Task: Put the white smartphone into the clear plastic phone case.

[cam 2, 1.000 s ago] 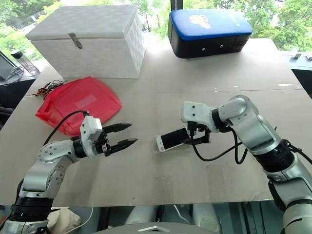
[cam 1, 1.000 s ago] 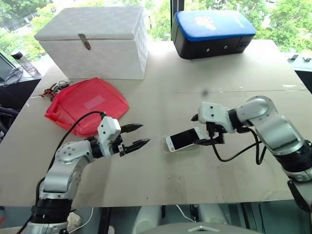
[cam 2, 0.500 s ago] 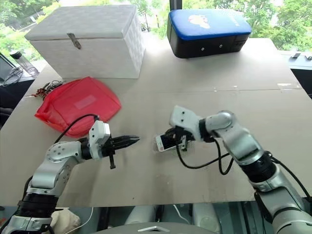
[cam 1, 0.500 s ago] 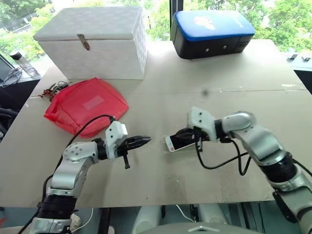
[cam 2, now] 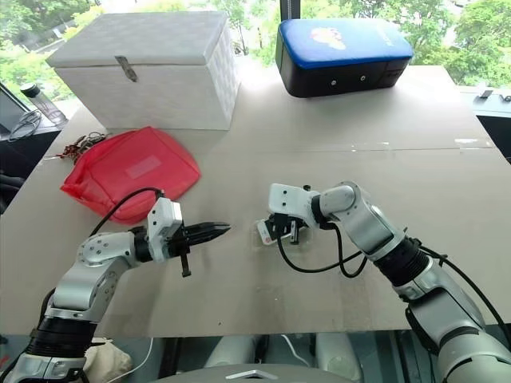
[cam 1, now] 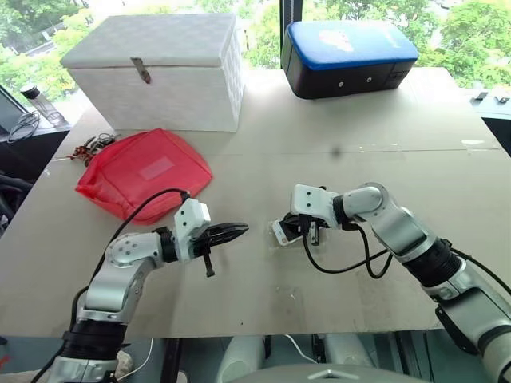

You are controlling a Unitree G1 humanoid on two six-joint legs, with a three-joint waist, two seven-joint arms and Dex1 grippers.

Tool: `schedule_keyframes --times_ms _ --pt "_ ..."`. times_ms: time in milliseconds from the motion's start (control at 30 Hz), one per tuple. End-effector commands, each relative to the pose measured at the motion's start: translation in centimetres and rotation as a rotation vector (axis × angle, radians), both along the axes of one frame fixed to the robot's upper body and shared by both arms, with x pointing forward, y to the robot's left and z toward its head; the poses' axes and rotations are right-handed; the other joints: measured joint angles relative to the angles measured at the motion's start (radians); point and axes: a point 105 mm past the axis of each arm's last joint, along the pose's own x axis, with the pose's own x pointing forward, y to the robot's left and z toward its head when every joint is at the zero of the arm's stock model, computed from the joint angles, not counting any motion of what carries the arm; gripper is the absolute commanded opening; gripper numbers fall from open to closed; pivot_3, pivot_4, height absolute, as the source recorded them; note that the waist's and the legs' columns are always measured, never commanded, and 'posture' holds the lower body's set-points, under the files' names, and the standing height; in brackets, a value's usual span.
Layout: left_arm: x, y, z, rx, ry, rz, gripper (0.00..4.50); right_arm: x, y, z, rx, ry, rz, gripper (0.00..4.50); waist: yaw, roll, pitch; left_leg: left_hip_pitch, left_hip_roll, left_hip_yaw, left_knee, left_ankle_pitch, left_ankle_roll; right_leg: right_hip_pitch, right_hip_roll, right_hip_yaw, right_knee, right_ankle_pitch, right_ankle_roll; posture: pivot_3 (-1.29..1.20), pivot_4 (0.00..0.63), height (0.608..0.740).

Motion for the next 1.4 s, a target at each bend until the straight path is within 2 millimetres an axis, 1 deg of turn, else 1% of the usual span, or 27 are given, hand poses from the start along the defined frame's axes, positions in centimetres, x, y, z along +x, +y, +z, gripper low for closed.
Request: schedule_keyframes --times_ms 33,100,167,267,367,467,500,567,600,667,833,933,1033,1200,1400 --pt "-0.2 -0.3 1.0 -0.01 -0.039 -0.012 0.0 -1.8 -2.8 -5.0 -0.127 0.215 -0.084 0.02 0.002 0.001 -0.003 0.0 0.0 0.0 0.0 0.0 0.0 0.0 0.0 0.0 0.0 0.0 0.0 0.0 0.15 0.74" --pt "-0.2 -0.5 1.0 -0.012 -0.038 -0.016 0.0 -2.3 -2.3 -4.2 -0.064 0.23 -0.076 0.02 0.004 0.001 -0.004 0.0 0.0 0.0 0.0 0.0 0.0 0.001 0.0 0.0 0.0 0.0 0.0 0.0 0.15 0.74" --pt "-0.2 -0.5 1.0 -0.013 -0.037 -0.022 0.0 -1.9 -1.9 -3.0 0.016 0.213 -0.102 0.02 0.003 0.001 -0.004 0.0 0.0 -0.001 0.0 0.0 0.0 0.001 0.0 -0.001 0.0 0.0 0.0 0.0 0.15 0.74" --pt "-0.3 -0.7 0.9 -0.014 -0.032 -0.032 0.0 -1.1 -1.6 -0.4 0.127 0.146 -0.126 0.02 0.0 0.001 -0.004 0.0 0.0 -0.001 0.0 0.0 0.0 0.001 0.0 0.0 0.0 0.0 0.0 0.0 0.15 0.74" --pt "-0.2 -0.8 0.9 -0.015 -0.031 -0.036 0.0 -0.7 -1.8 2.3 0.223 0.106 -0.156 0.02 0.0 0.002 -0.002 -0.001 0.0 -0.001 0.0 0.0 0.0 0.001 0.0 0.0 0.0 0.0 0.0 0.0 0.15 0.74" --pt "-0.1 -0.9 0.9 -0.015 -0.03 -0.042 0.0 0.8 -3.5 4.3 0.253 0.006 -0.255 0.02 -0.001 0.003 -0.001 -0.003 0.0 0.0 0.0 0.0 0.0 -0.001 0.0 0.0 0.0 0.0 0.0 0.0 0.15 0.74" --pt "-0.1 -0.9 0.9 -0.015 -0.031 -0.043 0.0 1.1 -3.9 4.6 0.257 -0.012 -0.279 0.02 -0.001 0.003 -0.001 -0.003 0.0 0.0 0.0 0.0 0.0 -0.001 0.0 0.0 0.0 0.0 0.0 0.0 0.15 0.74" --pt "0.0 -1.0 0.9 -0.016 -0.032 -0.044 0.0 2.6 -5.6 5.2 0.243 -0.094 -0.373 0.02 -0.002 0.003 -0.001 -0.003 0.0 0.0 0.0 0.0 0.0 -0.001 0.0 0.0 0.0 0.0 0.0 0.0 0.15 0.74" --pt "0.1 -1.0 0.9 -0.017 -0.032 -0.044 0.0 3.0 -6.3 5.4 0.238 -0.114 -0.401 0.02 -0.003 0.003 -0.001 -0.003 0.0 0.0 0.0 0.0 0.0 -0.001 0.0 0.0 0.0 0.0 0.0 0.0 0.15 0.74" --pt "0.1 -1.0 0.9 -0.017 -0.033 -0.045 0.0 3.3 -7.2 5.3 0.208 -0.134 -0.418 0.02 -0.003 0.003 -0.001 -0.003 0.0 0.0 0.0 0.0 0.0 -0.001 0.0 0.0 0.0 0.0 0.0 0.0 0.15 0.74" --pt "0.2 -1.1 0.9 -0.018 -0.034 -0.043 0.0 3.2 -8.6 3.5 0.1 -0.124 -0.401 0.02 -0.006 0.003 0.0 -0.003 0.0 0.001 -0.001 0.0 0.0 -0.001 0.0 0.001 0.0 0.0 0.0 0.0 0.15 0.74" --pt "0.1 -1.0 1.0 -0.018 -0.036 -0.039 0.0 2.3 -9.0 2.6 0.065 -0.078 -0.362 0.02 -0.005 0.003 0.0 -0.003 0.0 0.001 -0.001 0.0 0.0 -0.001 0.0 0.001 0.0 0.0 0.0 0.0 0.15 0.74" --pt "0.0 -0.8 1.0 -0.015 -0.036 -0.032 0.0 0.9 -8.9 2.2 0.056 -0.027 -0.306 0.02 -0.004 0.002 0.001 -0.003 0.0 0.001 -0.001 0.0 0.0 -0.001 0.0 0.001 0.0 0.0 0.0 0.0 0.15 0.74" --pt "-0.1 -0.8 0.9 -0.017 -0.035 -0.026 0.0 -0.8 -8.9 2.1 0.049 0.016 -0.261 0.02 -0.005 0.002 0.001 -0.003 0.0 0.001 -0.001 0.0 0.0 -0.001 0.0 0.001 0.0 0.0 0.0 0.0 0.15 0.74" --pt "0.0 -0.8 0.9 -0.016 -0.034 -0.029 0.0 -1.7 -8.1 2.5 0.099 0.038 -0.231 0.02 -0.003 0.002 0.001 -0.003 0.0 0.001 0.0 0.0 0.0 -0.001 0.0 0.0 0.0 0.0 0.0 0.0 0.15 0.74"
